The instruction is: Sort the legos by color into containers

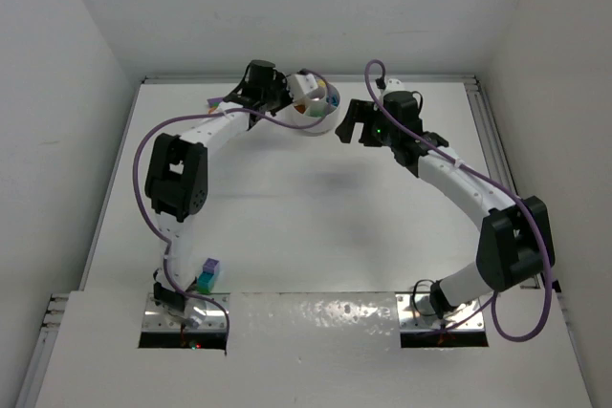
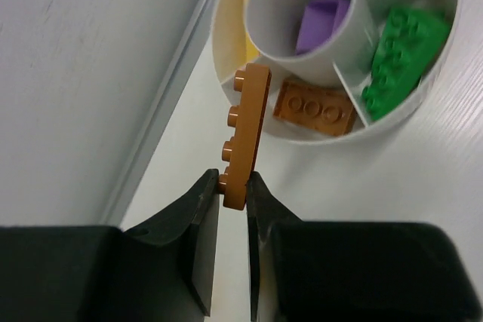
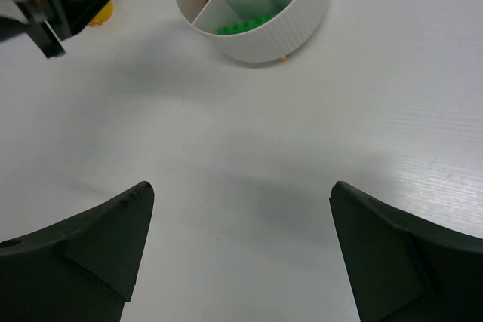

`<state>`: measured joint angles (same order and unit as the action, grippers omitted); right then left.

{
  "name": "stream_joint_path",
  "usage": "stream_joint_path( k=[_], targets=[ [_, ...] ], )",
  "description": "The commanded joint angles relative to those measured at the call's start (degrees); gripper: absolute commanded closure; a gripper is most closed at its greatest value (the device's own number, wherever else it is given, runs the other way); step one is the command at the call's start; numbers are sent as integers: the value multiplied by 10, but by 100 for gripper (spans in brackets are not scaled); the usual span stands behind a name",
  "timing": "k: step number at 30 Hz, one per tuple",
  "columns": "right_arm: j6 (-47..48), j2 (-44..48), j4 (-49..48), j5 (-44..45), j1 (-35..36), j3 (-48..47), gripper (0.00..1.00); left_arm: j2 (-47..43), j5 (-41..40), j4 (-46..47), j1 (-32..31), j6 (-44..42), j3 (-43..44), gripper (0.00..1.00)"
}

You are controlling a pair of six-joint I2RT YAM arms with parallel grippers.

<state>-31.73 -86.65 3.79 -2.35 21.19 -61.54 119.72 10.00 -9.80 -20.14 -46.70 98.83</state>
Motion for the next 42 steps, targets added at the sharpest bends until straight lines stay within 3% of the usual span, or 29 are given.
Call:
stream_joint_path(
  k=[1,7,15,35,42],
  targets=[
    [27,32,-13,16,2,2,3,-32,0,76,15,-225,-27,100],
    [25,36,-19,20,3,10,2,-19,92,-4,22,-387,11,100],
    [19,46,-29,22,2,31,2,6,92,-23,19,-455,19,100],
    [9,51,-27,23,2,38,2,25,109,-7,10,-494,1,100],
    [4,51,-27,22,2,40,2,38,103,8,3,-511,-10,93]
  ],
)
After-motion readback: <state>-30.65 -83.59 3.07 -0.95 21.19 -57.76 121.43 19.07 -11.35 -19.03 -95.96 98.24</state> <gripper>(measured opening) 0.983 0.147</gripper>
